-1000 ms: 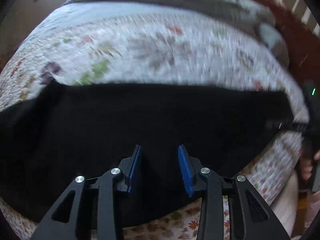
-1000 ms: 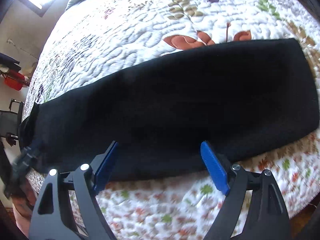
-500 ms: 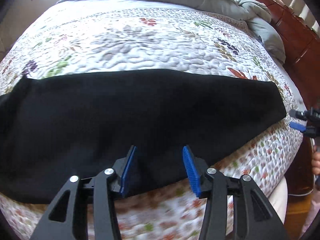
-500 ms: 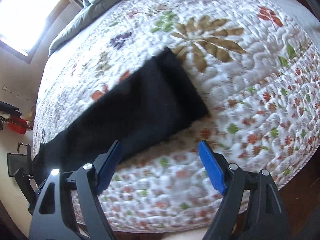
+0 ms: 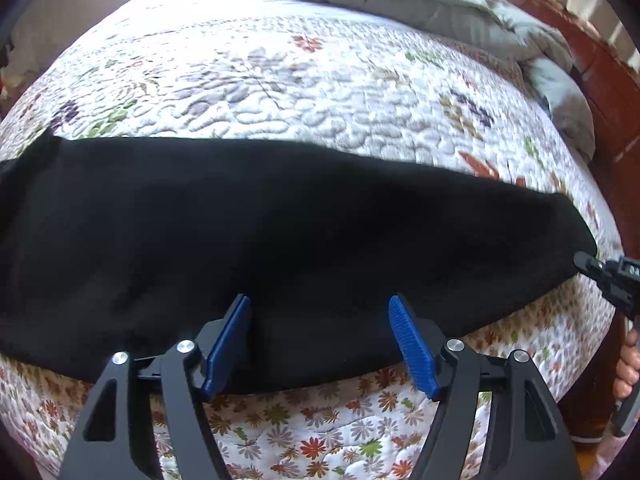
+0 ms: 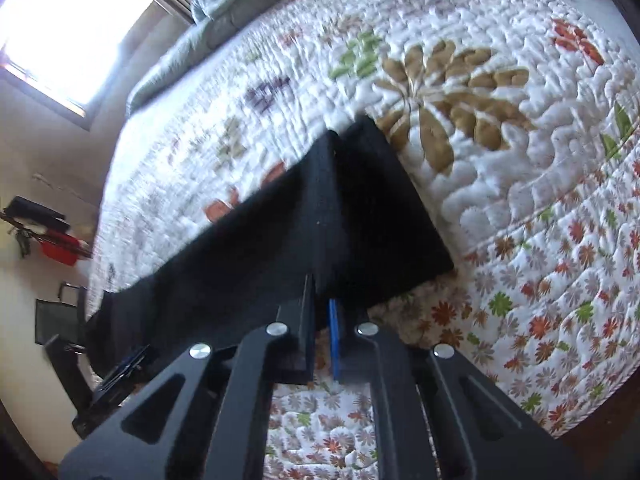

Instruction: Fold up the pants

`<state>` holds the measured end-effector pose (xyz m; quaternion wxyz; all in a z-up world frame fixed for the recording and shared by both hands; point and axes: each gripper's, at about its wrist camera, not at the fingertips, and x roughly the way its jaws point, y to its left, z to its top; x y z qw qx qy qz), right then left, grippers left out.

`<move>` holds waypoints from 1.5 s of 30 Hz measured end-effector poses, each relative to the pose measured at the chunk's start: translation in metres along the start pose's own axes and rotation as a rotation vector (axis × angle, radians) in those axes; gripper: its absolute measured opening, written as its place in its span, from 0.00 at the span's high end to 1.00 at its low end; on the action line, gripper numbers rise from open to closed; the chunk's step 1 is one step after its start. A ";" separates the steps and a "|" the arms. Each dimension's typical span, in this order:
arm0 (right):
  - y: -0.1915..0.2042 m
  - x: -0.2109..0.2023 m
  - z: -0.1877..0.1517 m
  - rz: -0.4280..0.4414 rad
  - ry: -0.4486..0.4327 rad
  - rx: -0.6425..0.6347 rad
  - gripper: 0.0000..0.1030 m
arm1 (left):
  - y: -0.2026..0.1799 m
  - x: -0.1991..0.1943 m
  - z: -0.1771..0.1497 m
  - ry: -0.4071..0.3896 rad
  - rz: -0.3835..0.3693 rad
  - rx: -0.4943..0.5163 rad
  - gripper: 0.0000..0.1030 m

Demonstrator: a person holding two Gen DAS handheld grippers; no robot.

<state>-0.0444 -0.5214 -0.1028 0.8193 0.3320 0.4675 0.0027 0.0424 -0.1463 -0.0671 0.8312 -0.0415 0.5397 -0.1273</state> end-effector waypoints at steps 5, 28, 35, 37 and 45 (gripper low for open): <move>-0.009 -0.010 0.008 -0.029 -0.045 0.007 0.96 | -0.003 0.000 -0.002 -0.033 0.003 -0.016 0.27; -0.029 0.033 -0.002 0.012 0.049 0.139 0.38 | 0.015 -0.004 -0.013 0.019 0.026 -0.039 0.23; -0.008 0.000 0.023 0.065 -0.042 0.024 0.92 | 0.029 -0.015 -0.012 -0.033 0.048 -0.094 0.23; -0.003 -0.032 0.027 0.065 -0.114 0.000 0.92 | 0.032 -0.023 -0.012 -0.064 0.047 -0.110 0.23; -0.038 0.022 0.022 -0.176 0.017 0.051 0.90 | 0.039 0.008 -0.020 0.009 0.069 -0.060 0.19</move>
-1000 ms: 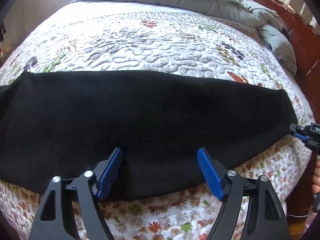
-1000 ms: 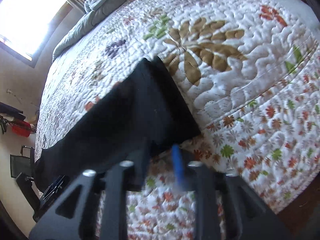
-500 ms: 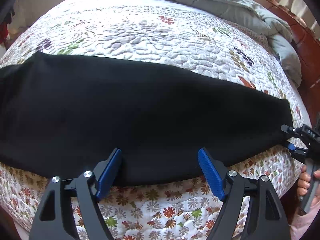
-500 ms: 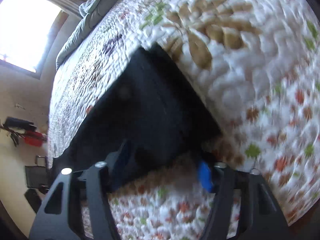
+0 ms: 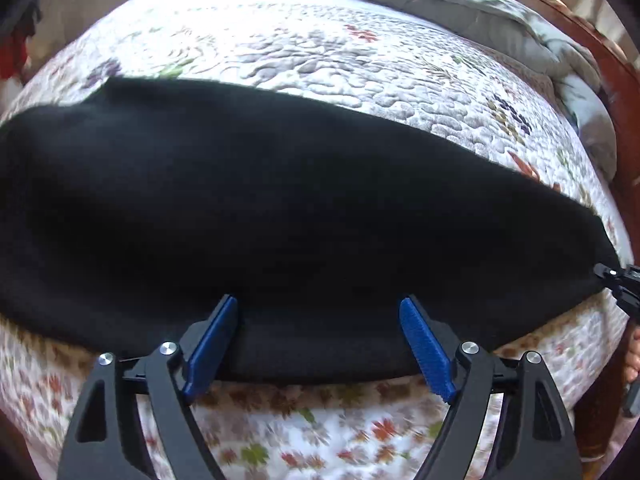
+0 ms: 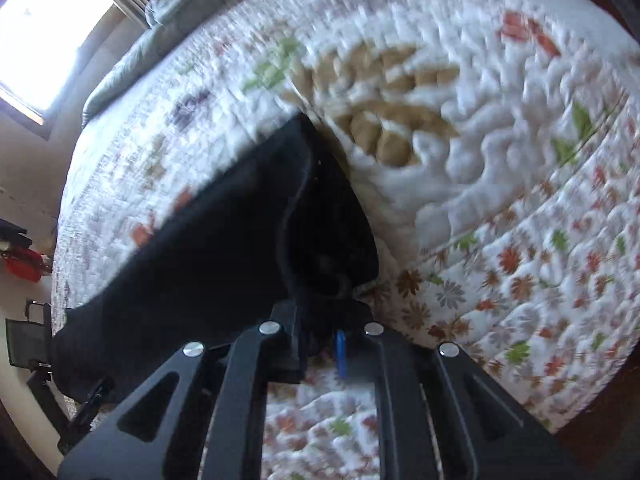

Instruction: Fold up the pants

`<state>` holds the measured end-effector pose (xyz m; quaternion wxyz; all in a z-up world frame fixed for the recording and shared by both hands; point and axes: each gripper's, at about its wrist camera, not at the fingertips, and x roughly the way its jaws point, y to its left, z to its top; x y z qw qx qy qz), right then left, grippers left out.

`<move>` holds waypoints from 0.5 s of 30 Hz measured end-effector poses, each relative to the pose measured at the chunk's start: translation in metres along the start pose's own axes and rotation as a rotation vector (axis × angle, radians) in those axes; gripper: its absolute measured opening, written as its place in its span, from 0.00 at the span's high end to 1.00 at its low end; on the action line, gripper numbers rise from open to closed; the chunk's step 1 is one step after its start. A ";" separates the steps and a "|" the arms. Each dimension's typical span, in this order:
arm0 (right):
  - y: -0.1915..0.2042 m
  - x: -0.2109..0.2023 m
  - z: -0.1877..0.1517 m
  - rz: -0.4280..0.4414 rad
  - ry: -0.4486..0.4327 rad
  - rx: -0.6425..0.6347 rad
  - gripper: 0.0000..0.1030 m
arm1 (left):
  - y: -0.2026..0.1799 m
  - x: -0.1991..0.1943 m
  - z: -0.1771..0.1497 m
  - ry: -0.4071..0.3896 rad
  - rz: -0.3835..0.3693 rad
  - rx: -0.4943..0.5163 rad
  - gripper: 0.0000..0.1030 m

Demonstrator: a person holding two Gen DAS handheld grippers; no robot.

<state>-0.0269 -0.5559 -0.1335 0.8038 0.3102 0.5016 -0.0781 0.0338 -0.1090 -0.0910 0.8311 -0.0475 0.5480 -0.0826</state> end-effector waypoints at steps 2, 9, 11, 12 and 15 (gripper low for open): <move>0.003 -0.002 0.001 -0.011 -0.002 0.001 0.89 | 0.000 -0.004 0.002 0.002 -0.011 -0.010 0.19; 0.036 -0.041 -0.025 -0.149 -0.035 -0.062 0.42 | 0.027 -0.041 -0.003 0.031 -0.069 -0.087 0.19; 0.051 -0.047 -0.042 -0.085 -0.036 -0.085 0.42 | 0.045 -0.053 -0.009 0.044 -0.056 -0.109 0.19; 0.061 -0.047 -0.049 -0.054 -0.029 -0.102 0.42 | 0.060 -0.059 -0.013 0.049 -0.049 -0.136 0.19; 0.100 -0.041 -0.070 0.013 0.002 -0.174 0.42 | 0.102 -0.069 -0.023 0.082 -0.072 -0.247 0.20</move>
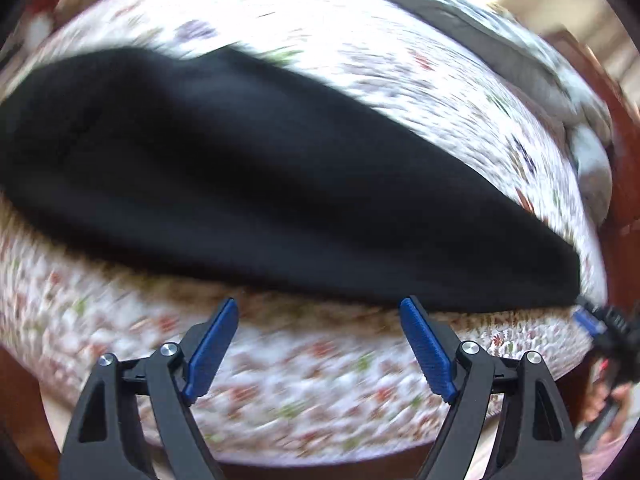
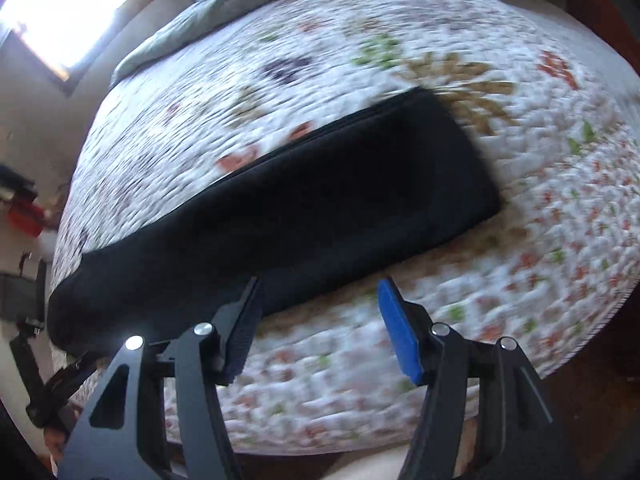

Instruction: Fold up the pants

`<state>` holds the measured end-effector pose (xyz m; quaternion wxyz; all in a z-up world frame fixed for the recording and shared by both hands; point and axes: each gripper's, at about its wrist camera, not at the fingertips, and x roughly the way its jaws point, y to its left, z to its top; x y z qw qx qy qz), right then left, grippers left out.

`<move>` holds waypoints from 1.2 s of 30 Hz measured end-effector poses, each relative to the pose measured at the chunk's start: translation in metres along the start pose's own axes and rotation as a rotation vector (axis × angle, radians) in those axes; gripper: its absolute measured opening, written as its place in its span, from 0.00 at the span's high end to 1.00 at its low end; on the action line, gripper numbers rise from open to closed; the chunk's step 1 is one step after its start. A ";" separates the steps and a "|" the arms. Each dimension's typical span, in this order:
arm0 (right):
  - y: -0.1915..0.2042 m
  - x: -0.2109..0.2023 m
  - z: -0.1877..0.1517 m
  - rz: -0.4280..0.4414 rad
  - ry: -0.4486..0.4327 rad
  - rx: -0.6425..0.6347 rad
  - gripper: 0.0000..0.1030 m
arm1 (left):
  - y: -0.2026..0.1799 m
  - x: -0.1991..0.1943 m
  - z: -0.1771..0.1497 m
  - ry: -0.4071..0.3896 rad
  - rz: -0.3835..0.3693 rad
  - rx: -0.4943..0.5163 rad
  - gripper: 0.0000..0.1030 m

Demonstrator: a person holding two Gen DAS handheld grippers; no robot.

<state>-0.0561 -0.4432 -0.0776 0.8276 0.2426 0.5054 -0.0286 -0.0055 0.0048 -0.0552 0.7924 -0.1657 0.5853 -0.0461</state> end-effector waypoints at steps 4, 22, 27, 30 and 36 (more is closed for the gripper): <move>0.076 0.018 -0.009 0.079 0.052 -0.158 0.42 | 0.060 -0.006 0.008 0.039 -0.042 -0.181 0.31; 0.191 0.102 -0.045 0.105 0.247 -0.344 0.43 | 0.107 -0.002 0.027 0.015 -0.079 -0.297 0.93; 0.190 0.106 -0.046 0.084 0.252 -0.349 0.43 | 0.117 0.010 0.006 0.018 -0.030 -0.293 0.99; 0.190 0.106 -0.045 0.083 0.244 -0.359 0.43 | 0.123 0.011 0.007 0.010 -0.039 -0.295 1.00; 0.150 0.077 -0.033 0.106 0.188 -0.270 0.41 | 0.085 -0.022 0.006 -0.064 0.008 -0.153 0.91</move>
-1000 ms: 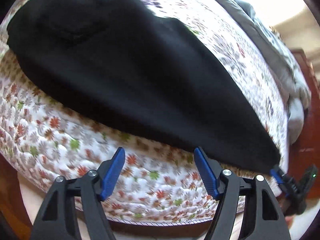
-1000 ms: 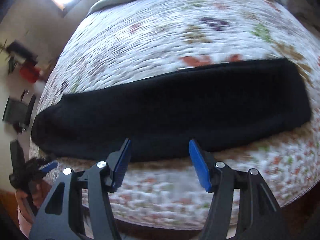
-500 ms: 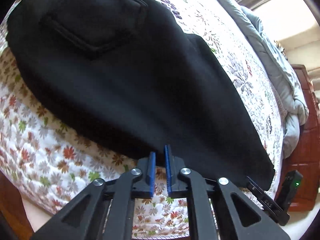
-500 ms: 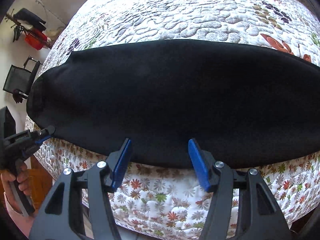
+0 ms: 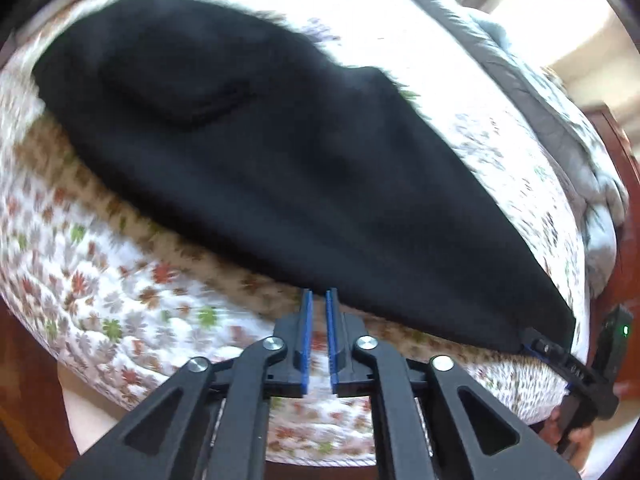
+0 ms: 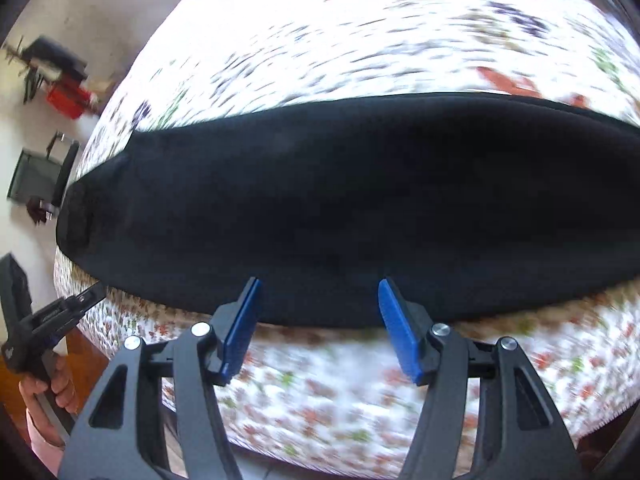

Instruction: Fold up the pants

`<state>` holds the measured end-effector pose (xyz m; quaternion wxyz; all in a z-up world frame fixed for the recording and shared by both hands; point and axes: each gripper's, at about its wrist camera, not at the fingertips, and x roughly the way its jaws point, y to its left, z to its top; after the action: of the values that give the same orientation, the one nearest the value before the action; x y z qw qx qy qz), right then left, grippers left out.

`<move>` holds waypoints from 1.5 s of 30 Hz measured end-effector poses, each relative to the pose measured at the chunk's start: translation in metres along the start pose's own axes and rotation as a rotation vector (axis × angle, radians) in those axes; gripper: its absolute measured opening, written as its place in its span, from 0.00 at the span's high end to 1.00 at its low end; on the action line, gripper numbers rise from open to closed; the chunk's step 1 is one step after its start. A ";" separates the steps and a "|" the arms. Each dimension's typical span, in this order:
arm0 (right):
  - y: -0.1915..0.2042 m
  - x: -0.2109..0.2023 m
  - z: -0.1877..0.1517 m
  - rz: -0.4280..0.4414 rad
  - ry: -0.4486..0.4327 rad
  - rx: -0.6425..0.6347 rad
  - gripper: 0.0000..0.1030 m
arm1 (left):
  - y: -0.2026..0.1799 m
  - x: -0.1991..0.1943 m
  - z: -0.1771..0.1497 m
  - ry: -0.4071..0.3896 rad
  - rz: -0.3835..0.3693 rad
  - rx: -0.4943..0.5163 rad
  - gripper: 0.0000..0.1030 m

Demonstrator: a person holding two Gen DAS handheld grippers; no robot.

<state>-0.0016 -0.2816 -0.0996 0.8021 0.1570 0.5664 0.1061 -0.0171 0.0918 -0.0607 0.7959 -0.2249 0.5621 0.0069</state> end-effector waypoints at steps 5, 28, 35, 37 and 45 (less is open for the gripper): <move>-0.065 -0.033 -0.003 -0.089 -0.035 0.130 0.34 | -0.080 0.023 -0.006 0.012 0.007 0.208 0.62; -0.212 -0.070 0.015 0.024 -0.279 0.318 0.87 | -0.135 0.056 -0.013 -0.013 0.036 0.292 0.49; -0.234 -0.037 0.008 0.002 -0.205 0.412 0.90 | -0.116 0.078 -0.010 0.005 0.119 0.333 0.45; -0.235 -0.039 0.010 0.011 -0.209 0.426 0.90 | -0.118 0.077 -0.008 0.013 0.117 0.358 0.43; -0.169 -0.096 0.024 -0.012 -0.313 0.293 0.91 | -0.099 0.039 0.005 -0.019 0.045 0.250 0.41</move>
<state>-0.0120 -0.4749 -0.0713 0.8495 0.2834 0.4451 -0.0077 0.0283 -0.0045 -0.0600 0.8226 -0.1113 0.5560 -0.0434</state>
